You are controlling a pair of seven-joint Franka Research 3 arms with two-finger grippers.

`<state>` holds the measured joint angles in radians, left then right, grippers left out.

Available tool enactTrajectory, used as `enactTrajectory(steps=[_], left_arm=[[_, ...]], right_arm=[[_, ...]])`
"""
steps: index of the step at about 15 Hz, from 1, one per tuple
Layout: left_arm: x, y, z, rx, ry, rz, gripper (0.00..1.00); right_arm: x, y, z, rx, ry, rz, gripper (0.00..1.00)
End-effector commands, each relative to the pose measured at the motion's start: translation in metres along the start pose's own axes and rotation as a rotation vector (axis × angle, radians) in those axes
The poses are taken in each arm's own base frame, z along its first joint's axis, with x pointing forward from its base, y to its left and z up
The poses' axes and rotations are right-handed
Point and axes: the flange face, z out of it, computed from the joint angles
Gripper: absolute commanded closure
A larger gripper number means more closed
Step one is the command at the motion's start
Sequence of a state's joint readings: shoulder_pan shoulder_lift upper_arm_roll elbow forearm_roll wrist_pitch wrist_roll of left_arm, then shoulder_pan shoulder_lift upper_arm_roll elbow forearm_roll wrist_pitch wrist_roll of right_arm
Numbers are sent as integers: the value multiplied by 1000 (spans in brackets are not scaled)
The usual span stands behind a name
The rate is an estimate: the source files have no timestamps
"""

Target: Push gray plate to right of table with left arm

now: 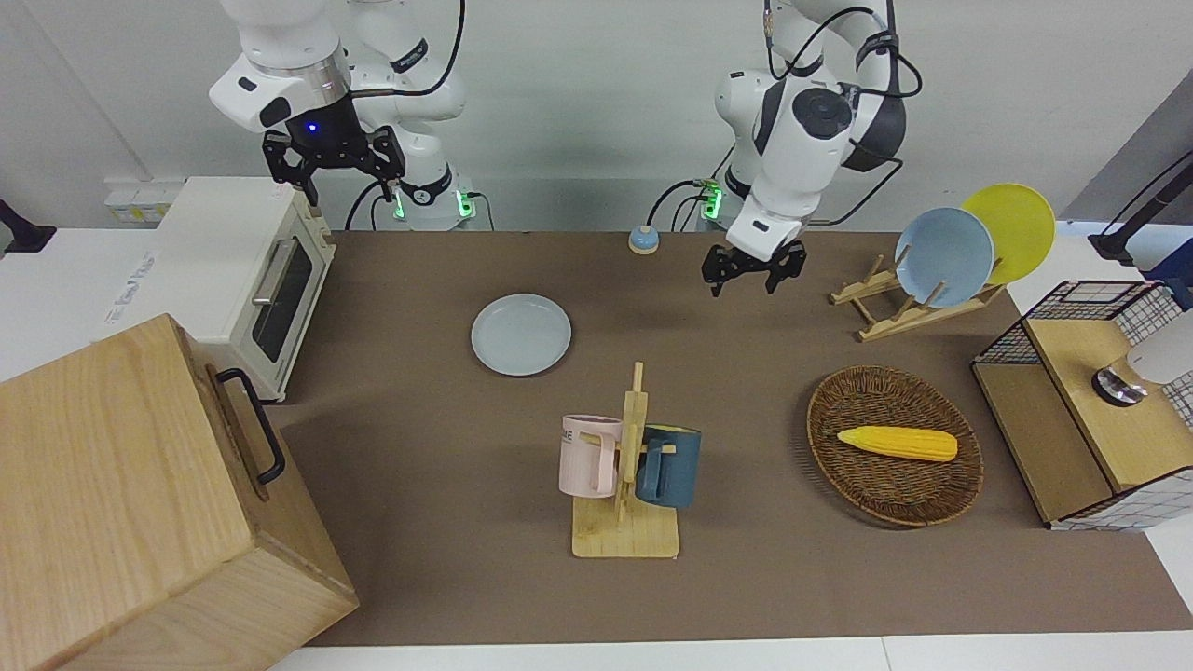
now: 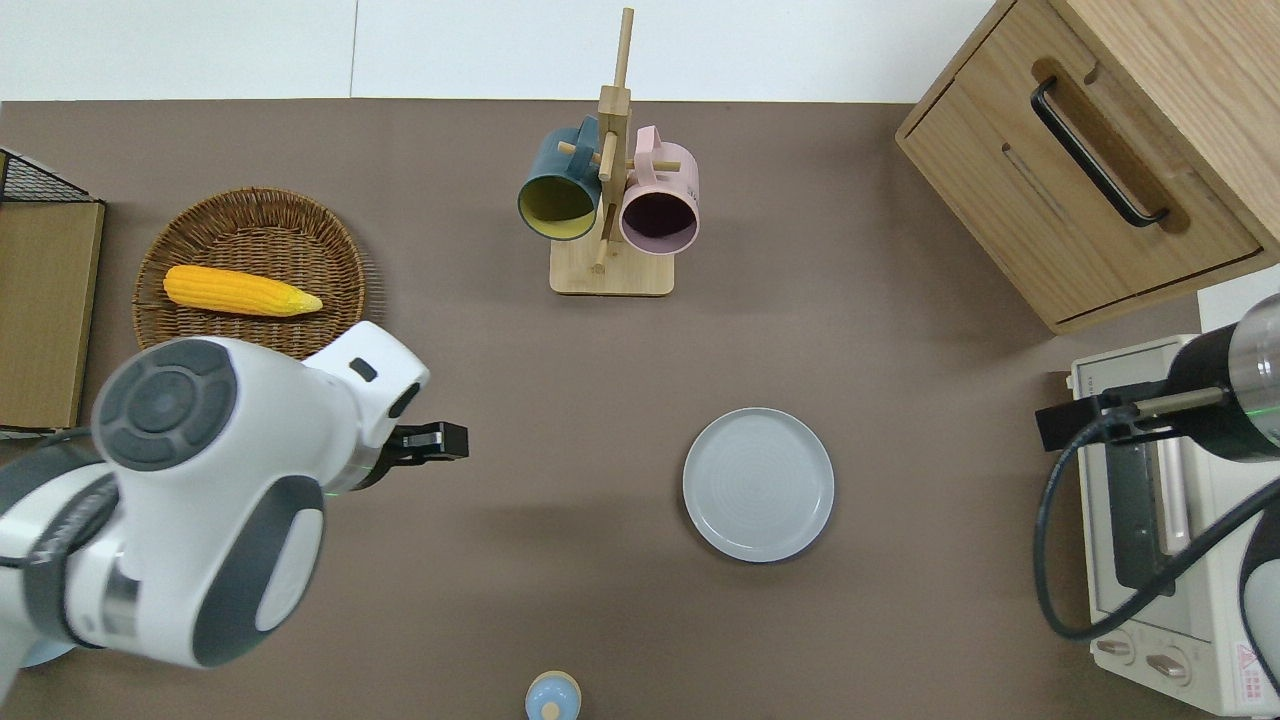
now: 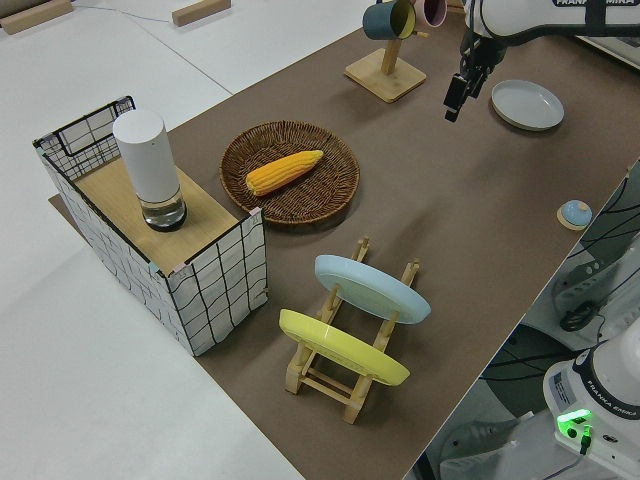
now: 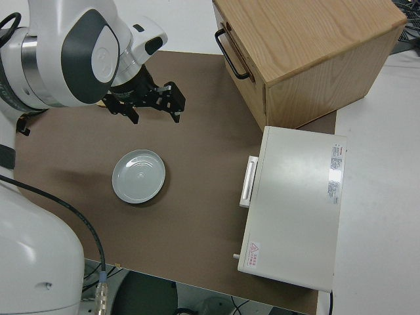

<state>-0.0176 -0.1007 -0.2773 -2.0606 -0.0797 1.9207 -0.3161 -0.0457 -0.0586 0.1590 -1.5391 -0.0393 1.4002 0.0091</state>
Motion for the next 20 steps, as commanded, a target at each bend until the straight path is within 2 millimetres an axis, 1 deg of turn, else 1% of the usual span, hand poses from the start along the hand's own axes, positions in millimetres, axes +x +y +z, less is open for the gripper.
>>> enactTrajectory(steps=[1, 3, 4, 5, 6, 7, 8, 10, 12, 14, 17, 20], left_arm=[[11, -53, -82, 10, -24, -22, 5], [11, -74, -108, 7, -36, -59, 5], [10, -82, -127, 3, -30, -71, 7], [7, -87, -155, -2, -15, -79, 7], [3, -93, -173, -2, -17, -90, 5], [-1, -98, -181, 4, -30, -97, 5], [-2, -107, -181, 17, -47, -111, 7], [-5, -115, -181, 32, -64, -124, 5], [-5, -116, -189, 35, -45, -127, 5], [-4, -115, -189, 32, -40, -131, 5], [-4, -121, -190, 32, -40, -141, 5], [-4, -119, -190, 32, -37, -138, 5]], right_arm=[[-5, 1, -2, -2, -6, -4, 5], [-5, 1, -2, -2, -6, -4, 5], [-5, 1, -2, -1, -6, -4, 5], [-5, 1, -2, -2, -6, -4, 5], [-5, 1, -2, -2, -6, -4, 5], [-5, 1, -2, -2, -6, -4, 5], [-5, 1, -2, -1, -6, -4, 5], [-5, 1, -2, -2, -6, -4, 5], [-5, 1, -2, -2, -6, -4, 5], [-5, 1, -2, -1, -6, -4, 5], [-5, 1, -2, -1, -6, -4, 5], [-5, 1, -2, -2, -6, -4, 5]])
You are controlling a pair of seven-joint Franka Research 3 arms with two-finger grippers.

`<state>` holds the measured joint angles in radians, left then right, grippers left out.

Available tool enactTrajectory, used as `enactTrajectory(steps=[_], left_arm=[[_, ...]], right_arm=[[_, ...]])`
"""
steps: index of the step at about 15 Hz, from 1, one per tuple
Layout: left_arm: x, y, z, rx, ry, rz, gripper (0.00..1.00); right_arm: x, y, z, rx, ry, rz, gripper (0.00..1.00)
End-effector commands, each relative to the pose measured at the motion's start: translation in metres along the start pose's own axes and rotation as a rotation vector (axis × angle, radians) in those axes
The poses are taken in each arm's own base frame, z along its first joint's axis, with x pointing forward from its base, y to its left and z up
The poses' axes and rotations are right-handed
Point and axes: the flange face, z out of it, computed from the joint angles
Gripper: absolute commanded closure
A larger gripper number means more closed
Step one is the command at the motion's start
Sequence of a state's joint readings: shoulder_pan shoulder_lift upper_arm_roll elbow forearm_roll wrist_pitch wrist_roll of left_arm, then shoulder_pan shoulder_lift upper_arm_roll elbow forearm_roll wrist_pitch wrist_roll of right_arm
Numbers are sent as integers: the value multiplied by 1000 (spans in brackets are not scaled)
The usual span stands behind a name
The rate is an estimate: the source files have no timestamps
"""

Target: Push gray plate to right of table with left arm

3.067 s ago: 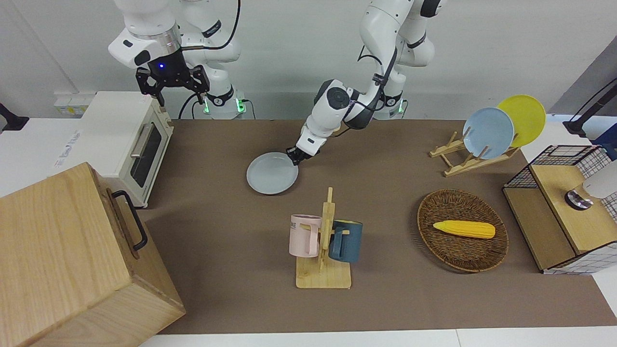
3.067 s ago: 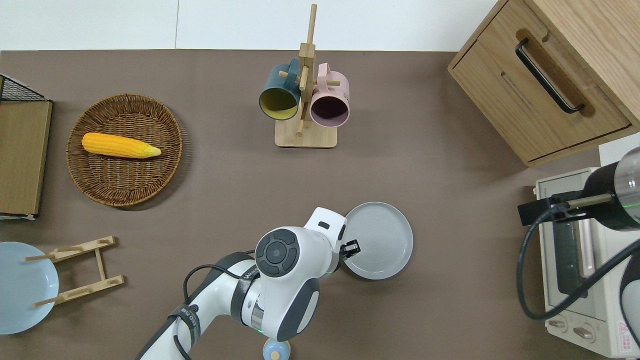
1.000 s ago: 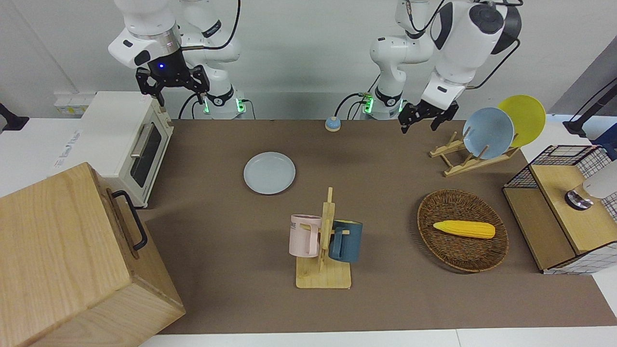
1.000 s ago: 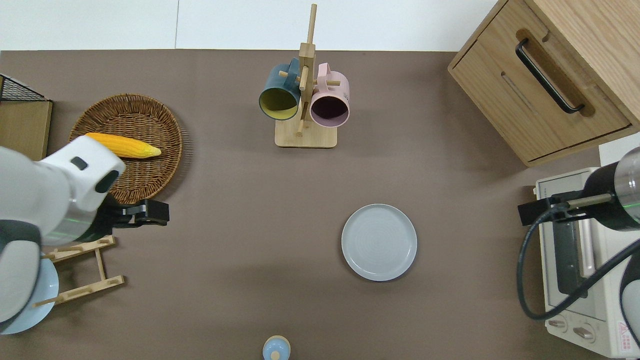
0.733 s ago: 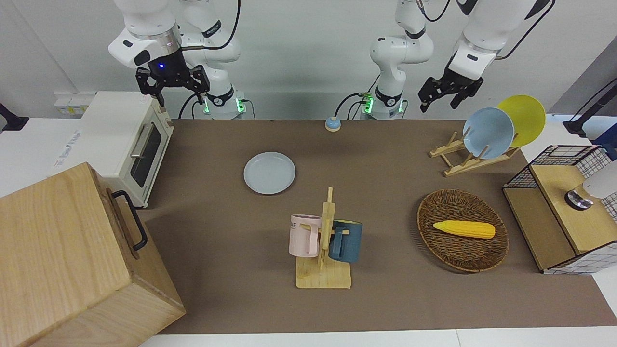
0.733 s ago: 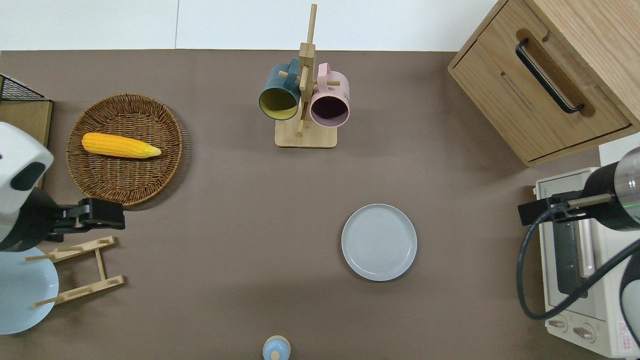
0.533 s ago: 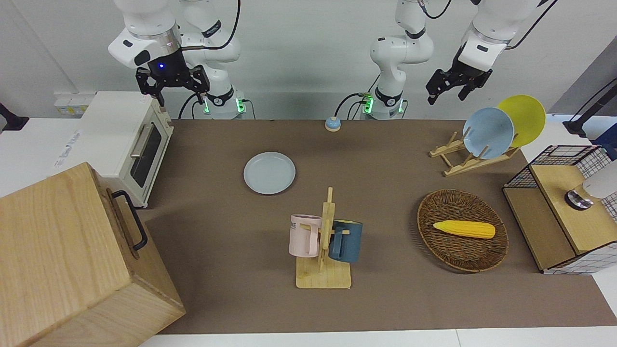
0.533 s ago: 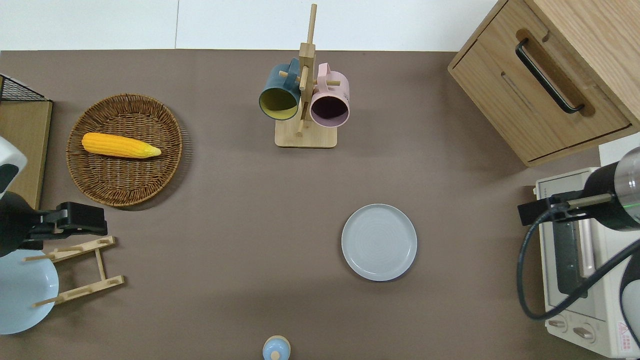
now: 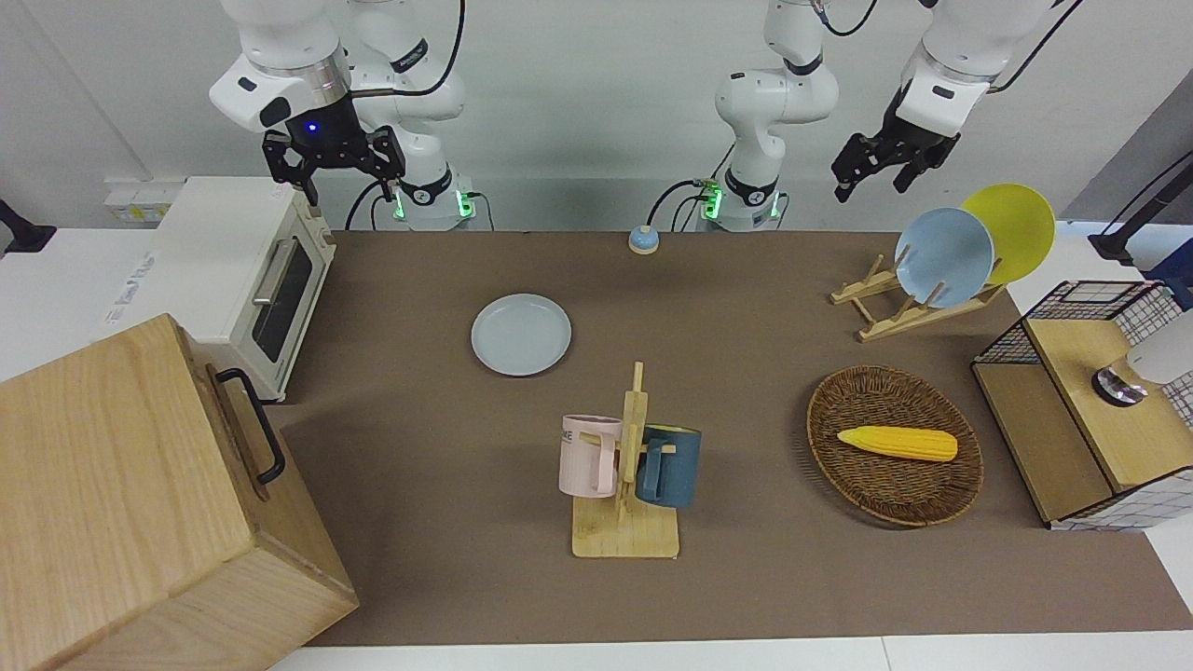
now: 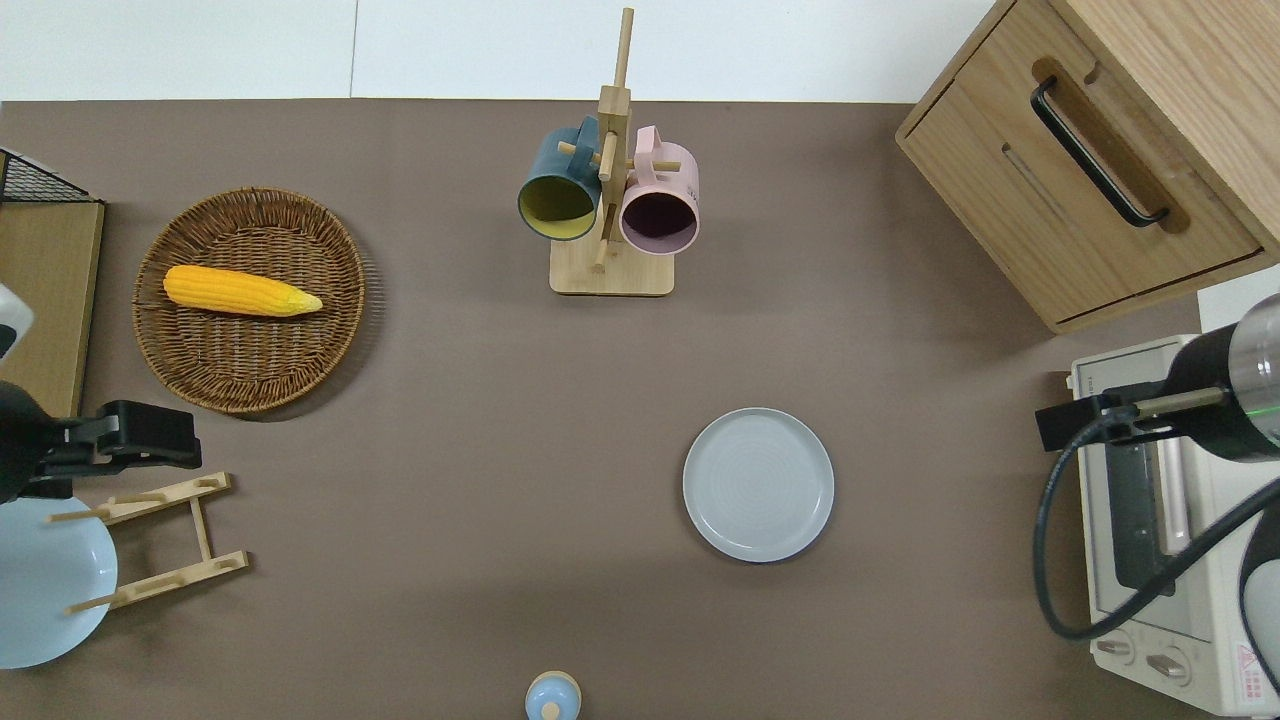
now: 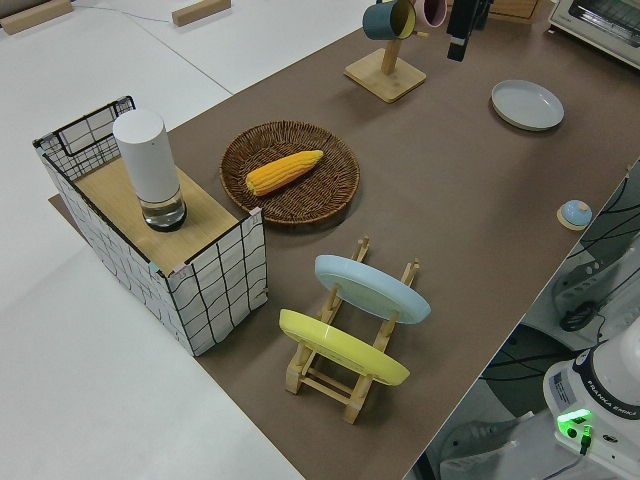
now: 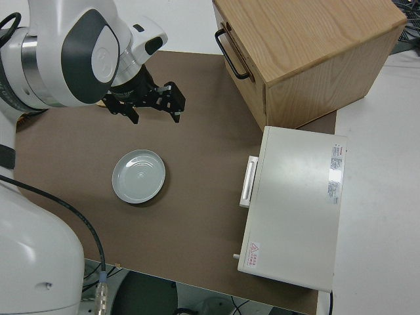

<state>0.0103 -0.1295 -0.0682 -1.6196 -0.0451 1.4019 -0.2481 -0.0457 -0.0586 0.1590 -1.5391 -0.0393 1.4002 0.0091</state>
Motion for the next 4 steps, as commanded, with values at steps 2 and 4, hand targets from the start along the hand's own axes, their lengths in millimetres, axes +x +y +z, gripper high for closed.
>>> enactTrajectory(steps=[2, 4], left_arm=[[2, 0, -4, 24, -1, -2, 5], [-1, 0, -7, 22, 3, -6, 5]], right_arm=[[-5, 1, -2, -1, -6, -4, 5], [-5, 1, -2, -1, -6, -4, 5]])
